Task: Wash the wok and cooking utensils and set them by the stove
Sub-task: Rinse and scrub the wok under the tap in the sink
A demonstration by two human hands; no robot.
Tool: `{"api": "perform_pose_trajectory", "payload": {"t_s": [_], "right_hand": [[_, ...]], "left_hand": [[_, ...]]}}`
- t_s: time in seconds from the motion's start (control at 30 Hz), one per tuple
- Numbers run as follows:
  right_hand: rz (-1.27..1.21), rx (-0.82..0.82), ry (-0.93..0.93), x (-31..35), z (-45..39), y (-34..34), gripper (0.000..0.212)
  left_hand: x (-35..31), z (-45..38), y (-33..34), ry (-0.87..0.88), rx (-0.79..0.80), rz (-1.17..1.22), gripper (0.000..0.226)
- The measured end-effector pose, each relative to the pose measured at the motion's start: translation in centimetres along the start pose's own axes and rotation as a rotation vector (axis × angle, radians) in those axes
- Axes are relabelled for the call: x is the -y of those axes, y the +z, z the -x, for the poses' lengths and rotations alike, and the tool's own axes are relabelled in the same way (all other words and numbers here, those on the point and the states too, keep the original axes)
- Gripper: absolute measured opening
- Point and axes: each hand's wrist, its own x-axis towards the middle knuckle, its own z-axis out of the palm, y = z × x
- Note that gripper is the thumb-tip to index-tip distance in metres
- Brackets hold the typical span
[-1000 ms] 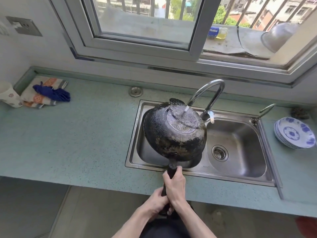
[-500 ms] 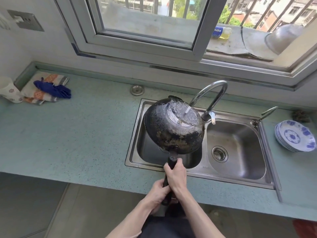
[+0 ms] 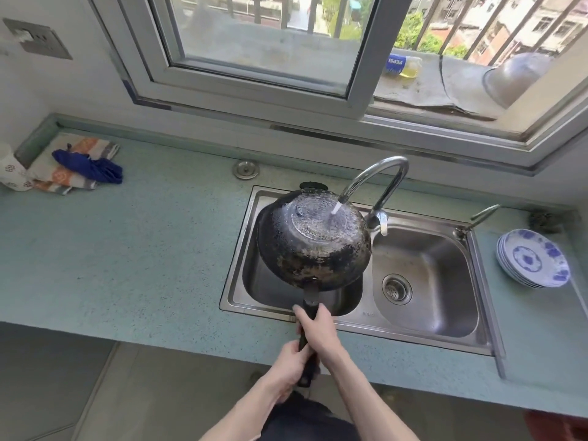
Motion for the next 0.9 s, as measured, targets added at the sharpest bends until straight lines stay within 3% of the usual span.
{"api": "perform_pose_trajectory", "payload": {"t_s": [0.23,0.47,0.63,0.9], "right_hand": [[-0.472,0.267,0.138,0.2,-0.6,-1.0,0.032],[-0.324,0.369,0.059,-1.0,-2.6,-1.9,0.041],[-0.311,0.417,-0.014,-1.0,-3.6,-2.2,0.034],[-0.265,0.342,-0.016,-1.1,-5.5,-3.2,0.04]], "left_hand": [[-0.1,-0.8,0.5,0.009,-0.111,-0.051,0.038],[-0.3,-1.3,2.2,-0.021,-0.22,-0.035,0.037],[-0.7,-1.6,3.1,0.0,-0.296,-0.062,0.034],[-2.2,-3.1,4.3,-0.053,-0.253,-0.075,0.038]]}}
